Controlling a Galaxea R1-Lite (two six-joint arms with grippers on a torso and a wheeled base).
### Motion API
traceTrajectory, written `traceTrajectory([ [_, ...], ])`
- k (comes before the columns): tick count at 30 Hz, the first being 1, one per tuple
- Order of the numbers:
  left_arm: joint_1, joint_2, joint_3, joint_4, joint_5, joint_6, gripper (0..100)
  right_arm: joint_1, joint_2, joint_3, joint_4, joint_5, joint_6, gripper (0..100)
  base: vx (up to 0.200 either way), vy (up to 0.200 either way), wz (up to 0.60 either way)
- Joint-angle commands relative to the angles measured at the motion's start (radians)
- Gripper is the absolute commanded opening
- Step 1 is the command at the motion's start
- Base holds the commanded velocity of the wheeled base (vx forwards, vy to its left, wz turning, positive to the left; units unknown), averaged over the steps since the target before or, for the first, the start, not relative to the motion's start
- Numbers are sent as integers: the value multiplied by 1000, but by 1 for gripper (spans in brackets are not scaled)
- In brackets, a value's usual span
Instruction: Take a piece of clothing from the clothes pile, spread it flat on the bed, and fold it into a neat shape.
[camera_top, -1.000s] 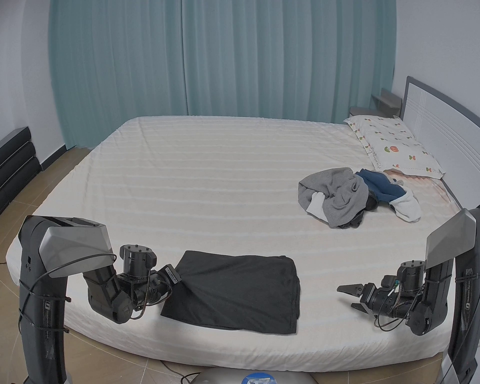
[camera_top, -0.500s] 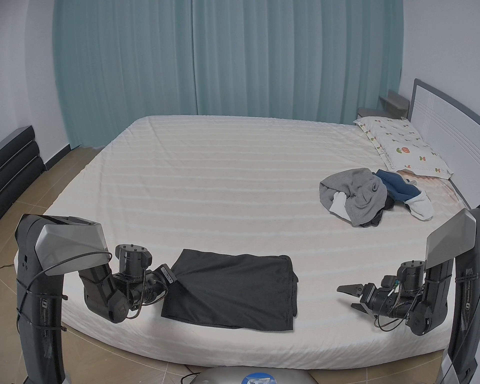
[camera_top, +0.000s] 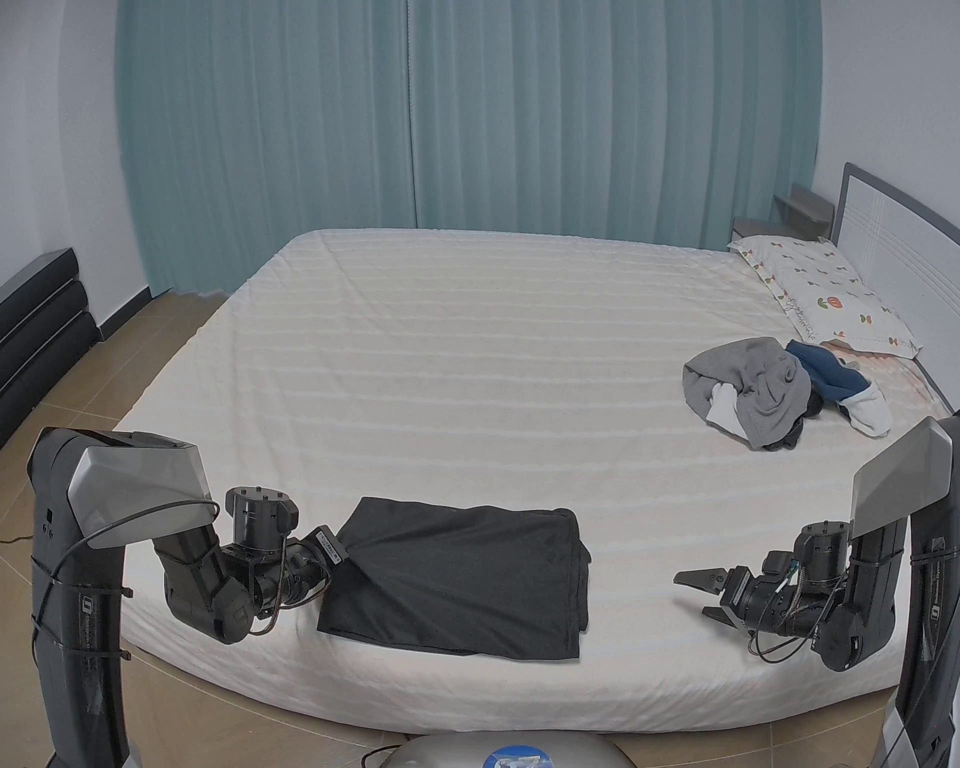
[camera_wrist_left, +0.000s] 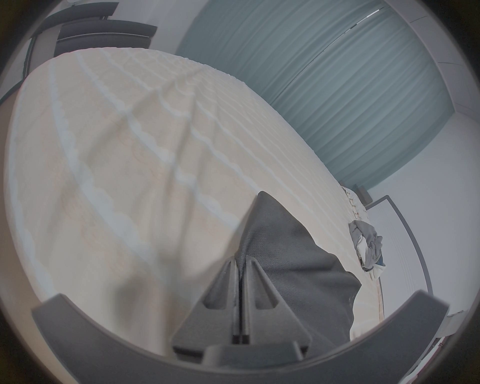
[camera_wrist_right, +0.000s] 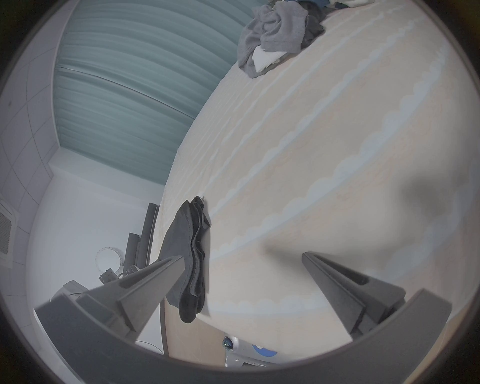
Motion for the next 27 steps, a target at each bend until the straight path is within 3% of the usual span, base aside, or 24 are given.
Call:
traceTrajectory([
  [1, 1, 0, 2, 0, 2, 0, 0, 0, 1, 0, -10, 1, 0, 100, 0, 200, 0],
  [8, 1, -3, 4, 0, 6, 0, 0, 0, 1, 0, -10, 1, 0, 100, 0, 200, 0],
  [23, -11, -11, 28, 0, 9, -10, 0, 0, 1, 0, -10, 1, -1, 100, 0, 0, 0],
  [24, -12, -11, 30, 0, 9, -10, 100, 0, 1, 0, -10, 1, -1, 100, 0, 0, 0],
  [27, -12, -11, 31, 0, 9, -10, 100, 0, 1, 0, -10, 1, -1, 100, 0, 0, 0],
])
